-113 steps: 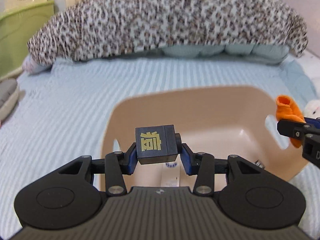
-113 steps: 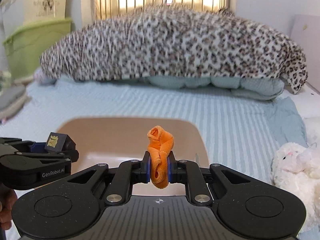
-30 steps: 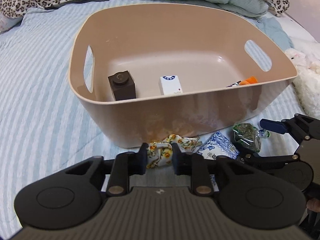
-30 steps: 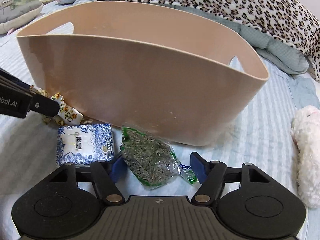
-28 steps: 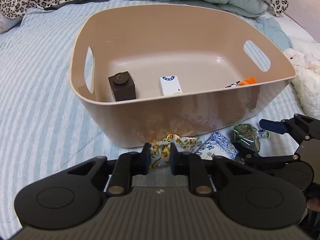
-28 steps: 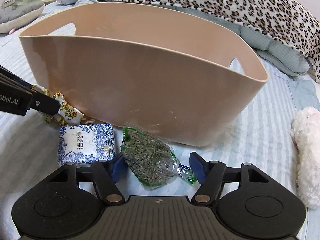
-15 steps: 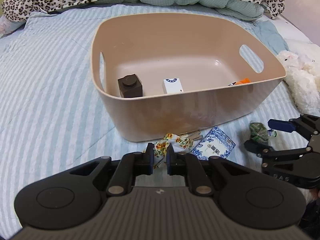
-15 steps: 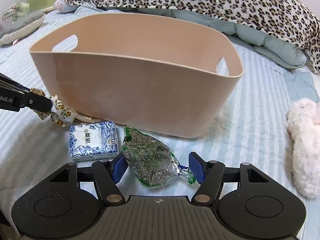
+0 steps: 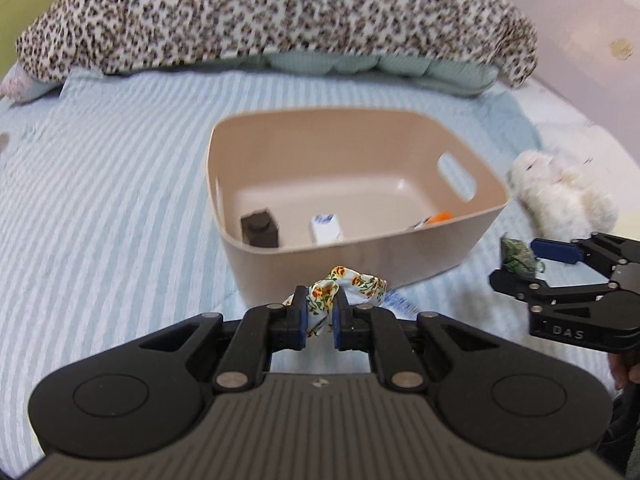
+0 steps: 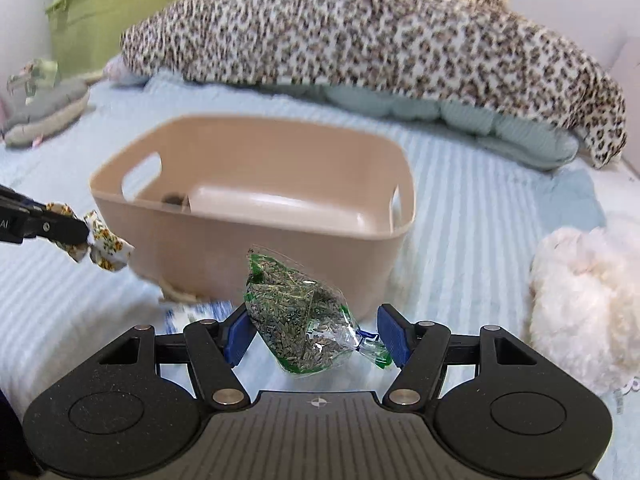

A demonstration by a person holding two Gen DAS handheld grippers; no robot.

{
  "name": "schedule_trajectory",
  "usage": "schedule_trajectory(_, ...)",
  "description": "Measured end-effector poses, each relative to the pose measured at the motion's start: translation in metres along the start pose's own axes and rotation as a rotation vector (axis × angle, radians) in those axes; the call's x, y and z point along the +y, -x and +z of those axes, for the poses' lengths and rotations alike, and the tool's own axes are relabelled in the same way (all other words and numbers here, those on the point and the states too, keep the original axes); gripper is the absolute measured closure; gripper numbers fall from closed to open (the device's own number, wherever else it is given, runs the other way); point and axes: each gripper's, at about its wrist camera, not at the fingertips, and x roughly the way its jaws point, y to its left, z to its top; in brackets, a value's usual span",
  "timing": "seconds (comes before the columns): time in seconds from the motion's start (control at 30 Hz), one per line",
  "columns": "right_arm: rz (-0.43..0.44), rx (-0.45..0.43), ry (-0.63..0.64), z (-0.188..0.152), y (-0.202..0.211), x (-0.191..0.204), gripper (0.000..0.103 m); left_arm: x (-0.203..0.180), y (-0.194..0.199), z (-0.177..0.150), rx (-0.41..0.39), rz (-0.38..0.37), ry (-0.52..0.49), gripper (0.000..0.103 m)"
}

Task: Organize objects
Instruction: 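Lift both items into the basket and open both tools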

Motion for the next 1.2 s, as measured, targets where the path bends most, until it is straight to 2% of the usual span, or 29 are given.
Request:
schedule_trajectory(0.37, -0.035, -0.200, -0.074, 0.035, 0.040, -0.011, 0.040, -0.005, 0.031, 0.032, -0.181, 0.009, 0.052, 0.090)
schedule_trajectory(0.67, -0.026, -0.285, -0.179, 0.075, 0.029, -0.020, 0.040, -0.006, -0.002, 0.057, -0.226, 0.066, 0.106, 0.090)
schedule_trajectory(0.9, -0.016, -0.248, -0.249, 0.082, -0.012, -0.032, 0.040, -0.012, -0.046, 0.067, -0.207, 0.122, 0.118, 0.090)
schedule_trajectory(1.2, -0.086, -0.114, -0.168, 0.072, -0.065, -0.022, 0.040, -0.007, -0.104, 0.055, -0.049, 0.223, 0.087, 0.090)
